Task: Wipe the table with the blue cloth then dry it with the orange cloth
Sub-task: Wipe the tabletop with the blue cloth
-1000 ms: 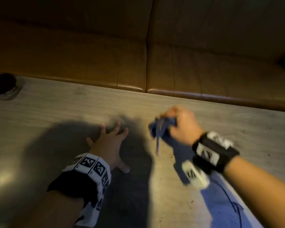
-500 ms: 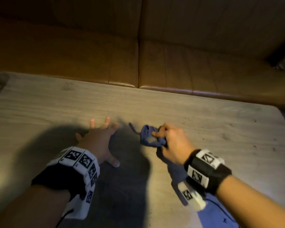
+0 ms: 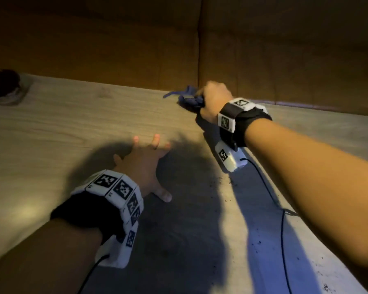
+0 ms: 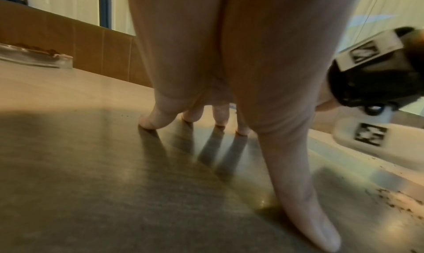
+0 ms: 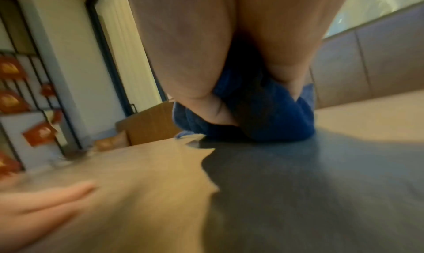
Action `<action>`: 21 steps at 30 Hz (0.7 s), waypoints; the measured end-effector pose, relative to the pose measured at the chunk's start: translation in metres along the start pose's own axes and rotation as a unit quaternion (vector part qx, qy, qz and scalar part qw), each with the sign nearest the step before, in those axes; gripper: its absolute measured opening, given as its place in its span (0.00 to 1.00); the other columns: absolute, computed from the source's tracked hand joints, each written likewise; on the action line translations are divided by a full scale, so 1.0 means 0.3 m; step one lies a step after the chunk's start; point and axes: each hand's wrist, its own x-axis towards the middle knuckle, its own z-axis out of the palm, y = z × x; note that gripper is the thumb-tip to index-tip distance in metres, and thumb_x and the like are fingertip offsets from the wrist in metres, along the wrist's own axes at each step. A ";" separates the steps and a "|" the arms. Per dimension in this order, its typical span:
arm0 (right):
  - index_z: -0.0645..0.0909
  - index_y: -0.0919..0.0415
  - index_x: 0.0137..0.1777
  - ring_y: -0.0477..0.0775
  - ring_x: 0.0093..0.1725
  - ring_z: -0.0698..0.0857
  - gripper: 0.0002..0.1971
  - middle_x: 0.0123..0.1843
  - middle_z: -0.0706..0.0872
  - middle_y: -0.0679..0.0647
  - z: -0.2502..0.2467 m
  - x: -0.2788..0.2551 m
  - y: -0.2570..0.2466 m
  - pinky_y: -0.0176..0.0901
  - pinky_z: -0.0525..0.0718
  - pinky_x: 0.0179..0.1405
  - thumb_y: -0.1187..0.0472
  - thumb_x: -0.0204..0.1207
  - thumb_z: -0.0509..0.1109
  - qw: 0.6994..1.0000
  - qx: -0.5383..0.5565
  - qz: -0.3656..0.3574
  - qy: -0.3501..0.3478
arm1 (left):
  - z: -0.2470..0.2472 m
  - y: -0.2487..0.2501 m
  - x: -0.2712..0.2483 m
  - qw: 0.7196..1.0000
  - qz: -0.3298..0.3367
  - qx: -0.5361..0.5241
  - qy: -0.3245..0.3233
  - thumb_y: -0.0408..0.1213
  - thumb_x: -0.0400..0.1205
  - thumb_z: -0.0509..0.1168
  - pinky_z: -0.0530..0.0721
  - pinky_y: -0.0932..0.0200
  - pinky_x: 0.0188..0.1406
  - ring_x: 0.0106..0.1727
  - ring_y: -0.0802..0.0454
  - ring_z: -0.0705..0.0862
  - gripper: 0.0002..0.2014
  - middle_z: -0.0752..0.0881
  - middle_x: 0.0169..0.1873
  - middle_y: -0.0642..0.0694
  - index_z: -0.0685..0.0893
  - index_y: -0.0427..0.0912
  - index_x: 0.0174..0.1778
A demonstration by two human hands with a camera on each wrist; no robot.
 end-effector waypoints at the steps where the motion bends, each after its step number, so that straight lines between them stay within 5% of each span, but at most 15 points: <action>1: 0.85 0.57 0.45 0.61 0.51 0.85 0.06 0.47 0.84 0.55 0.026 -0.035 -0.004 0.43 0.79 0.42 0.62 0.68 0.73 1.000 -0.001 -0.029 -0.007 | 0.005 -0.003 0.003 1.000 0.002 -0.002 0.004 0.55 0.61 0.86 0.46 0.14 0.75 0.87 0.34 0.36 0.64 0.45 0.88 0.55 0.50 0.63 0.87; 6: 0.89 0.46 0.51 0.52 0.41 0.82 0.15 0.44 0.88 0.50 0.044 -0.288 0.091 0.43 0.81 0.43 0.65 0.67 0.72 0.993 0.022 -0.070 -0.089 | 0.014 -0.008 0.015 0.999 0.010 0.036 0.021 0.59 0.59 0.85 0.55 0.14 0.74 0.87 0.32 0.36 0.67 0.38 0.88 0.57 0.47 0.61 0.88; 11: 0.88 0.47 0.57 0.55 0.51 0.83 0.20 0.53 0.84 0.49 0.125 -0.626 0.101 0.43 0.81 0.49 0.68 0.69 0.70 0.993 0.066 -0.061 -0.082 | 0.015 -0.012 -0.008 0.999 0.025 0.029 0.036 0.58 0.60 0.86 0.56 0.13 0.72 0.86 0.29 0.39 0.65 0.41 0.89 0.53 0.53 0.58 0.88; 17: 0.87 0.52 0.58 0.57 0.56 0.83 0.22 0.55 0.84 0.52 0.242 -0.975 0.062 0.41 0.81 0.55 0.72 0.67 0.67 0.990 0.098 -0.061 -0.084 | 0.185 -0.031 -0.137 0.992 0.029 -0.009 0.120 0.51 0.82 0.71 0.61 0.21 0.77 0.87 0.30 0.46 0.39 0.48 0.89 0.46 0.61 0.52 0.87; 21: 0.87 0.52 0.59 0.54 0.56 0.82 0.21 0.54 0.84 0.51 0.305 -1.144 0.044 0.40 0.79 0.57 0.70 0.69 0.68 0.988 0.105 -0.078 -0.087 | 0.369 -0.061 -0.329 0.989 0.057 0.004 0.135 0.60 0.81 0.67 0.57 0.22 0.79 0.88 0.35 0.42 0.43 0.41 0.88 0.47 0.52 0.55 0.88</action>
